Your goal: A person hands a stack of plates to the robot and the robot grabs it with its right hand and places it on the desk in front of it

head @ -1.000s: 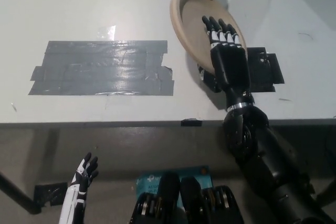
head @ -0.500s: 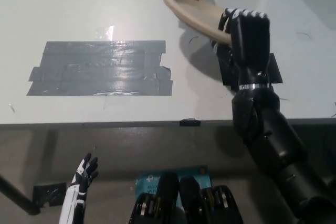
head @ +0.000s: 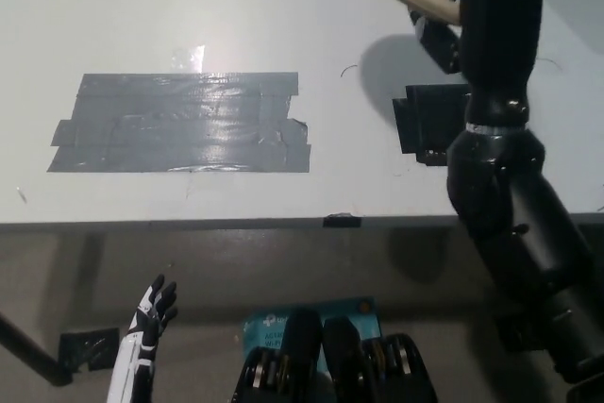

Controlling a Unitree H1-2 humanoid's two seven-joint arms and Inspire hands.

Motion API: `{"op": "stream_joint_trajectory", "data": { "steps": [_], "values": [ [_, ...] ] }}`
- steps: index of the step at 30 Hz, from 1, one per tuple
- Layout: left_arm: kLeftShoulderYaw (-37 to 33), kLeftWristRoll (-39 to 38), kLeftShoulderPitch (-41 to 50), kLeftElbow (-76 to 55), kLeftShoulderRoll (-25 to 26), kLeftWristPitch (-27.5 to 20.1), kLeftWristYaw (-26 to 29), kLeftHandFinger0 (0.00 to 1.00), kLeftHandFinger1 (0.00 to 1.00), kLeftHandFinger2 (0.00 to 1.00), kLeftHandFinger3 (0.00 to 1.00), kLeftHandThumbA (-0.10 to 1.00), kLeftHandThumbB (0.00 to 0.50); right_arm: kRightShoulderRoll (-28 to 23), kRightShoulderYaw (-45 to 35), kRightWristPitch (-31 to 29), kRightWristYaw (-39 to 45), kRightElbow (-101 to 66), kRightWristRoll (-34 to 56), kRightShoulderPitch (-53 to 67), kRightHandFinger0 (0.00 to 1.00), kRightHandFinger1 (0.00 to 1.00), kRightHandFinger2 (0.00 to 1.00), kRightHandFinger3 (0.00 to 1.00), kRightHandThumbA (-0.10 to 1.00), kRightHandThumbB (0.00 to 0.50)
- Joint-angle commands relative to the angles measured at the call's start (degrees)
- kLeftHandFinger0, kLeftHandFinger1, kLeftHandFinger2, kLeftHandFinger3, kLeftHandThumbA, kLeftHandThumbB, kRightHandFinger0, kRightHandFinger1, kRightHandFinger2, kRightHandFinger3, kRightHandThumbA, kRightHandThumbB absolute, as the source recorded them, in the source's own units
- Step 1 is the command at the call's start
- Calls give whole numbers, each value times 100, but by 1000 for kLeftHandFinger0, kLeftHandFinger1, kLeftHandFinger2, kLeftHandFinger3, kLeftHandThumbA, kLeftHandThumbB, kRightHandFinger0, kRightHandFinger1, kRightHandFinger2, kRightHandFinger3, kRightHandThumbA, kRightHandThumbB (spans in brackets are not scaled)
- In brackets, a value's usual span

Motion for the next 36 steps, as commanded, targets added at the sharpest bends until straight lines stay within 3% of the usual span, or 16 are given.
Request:
{"op": "stream_joint_trajectory", "data": {
  "steps": [1, 3, 9, 11, 16, 20, 21, 29, 34, 36],
  "values": [
    [47, -121, -39, -163, 10, -254, 56, 1000, 1000, 1000, 1000, 1000, 165, -464, -108, -440, 255, -364, 145, -265, 0, 13, 357, 285, 806, 0],
    [51, -128, -44, -153, 20, -267, 52, 1000, 1000, 1000, 1000, 1000, 166, -721, -62, -519, 262, -273, 40, -255, 0, 0, 256, 286, 797, 0],
    [72, -111, -4, -163, 24, -267, 81, 1000, 1000, 1000, 1000, 1000, 175, -1131, 216, -597, 459, 184, -210, -169, 0, 2, 315, 326, 796, 0],
    [73, -113, 25, -192, 31, -242, 73, 1000, 1000, 1000, 1000, 1000, 178, -1221, 336, -636, 346, 408, -332, -128, 0, 0, 294, 260, 696, 0],
    [112, -176, -36, -175, 87, -187, 30, 1000, 1000, 1000, 1000, 1000, 195, -1445, 681, -691, -109, 1313, -544, -41, 0, 0, 225, 210, 564, 22],
    [122, -231, 1, -212, 83, -150, 4, 1000, 1000, 1000, 1000, 1000, 196, -1438, 830, -758, -202, 1783, -511, 4, 0, 0, 242, 218, 453, 22],
    [124, -247, 7, -246, 64, -87, 5, 1000, 1000, 1000, 1000, 1000, 194, -1400, 807, -729, -74, 1805, -421, 62, 0, 0, 248, 225, 449, 1],
    [118, -164, -32, -234, 26, -63, 46, 1000, 1000, 1000, 1000, 1000, 172, -1317, 663, -730, 412, 1452, -123, 250, 0, 0, 268, 225, 507, 0],
    [106, -122, -41, -218, 34, -107, 48, 1000, 1000, 1000, 1000, 1000, 162, -1295, 753, -848, 560, 1306, -139, 345, 0, 0, 276, 240, 452, 0],
    [103, -174, -21, -213, 30, -112, 25, 1000, 1000, 1000, 1000, 1000, 152, -1306, 797, -855, 899, 1162, -79, 449, 0, 15, 283, 269, 556, 28]
  ]
}}
